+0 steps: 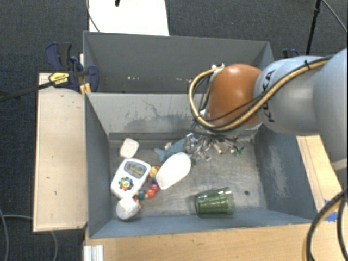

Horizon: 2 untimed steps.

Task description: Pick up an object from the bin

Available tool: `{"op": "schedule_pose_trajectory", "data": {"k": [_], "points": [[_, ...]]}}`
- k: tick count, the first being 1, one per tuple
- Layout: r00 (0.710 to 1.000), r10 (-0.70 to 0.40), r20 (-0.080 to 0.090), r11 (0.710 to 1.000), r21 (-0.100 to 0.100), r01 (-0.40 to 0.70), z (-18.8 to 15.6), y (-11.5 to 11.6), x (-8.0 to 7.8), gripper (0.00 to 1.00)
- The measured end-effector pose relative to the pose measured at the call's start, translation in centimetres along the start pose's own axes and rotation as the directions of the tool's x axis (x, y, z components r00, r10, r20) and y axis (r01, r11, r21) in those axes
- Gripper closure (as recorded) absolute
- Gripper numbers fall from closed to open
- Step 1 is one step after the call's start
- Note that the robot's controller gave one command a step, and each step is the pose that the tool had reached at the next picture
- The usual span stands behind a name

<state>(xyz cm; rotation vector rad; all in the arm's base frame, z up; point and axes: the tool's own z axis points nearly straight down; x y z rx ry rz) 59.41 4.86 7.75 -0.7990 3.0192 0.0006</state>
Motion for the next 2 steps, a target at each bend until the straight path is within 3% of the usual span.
{"op": "schedule_pose_trajectory", "data": {"k": [1, 2], "points": [[1.000, 0.001, -0.010, 1.000, -0.001, -0.001, -4.26, -0.04, -0.41, 1.00], [1.000, 0.002, -0.015, 1.000, -0.004, -0.002, -4.04, -0.01, -0.18, 1.00]]}}
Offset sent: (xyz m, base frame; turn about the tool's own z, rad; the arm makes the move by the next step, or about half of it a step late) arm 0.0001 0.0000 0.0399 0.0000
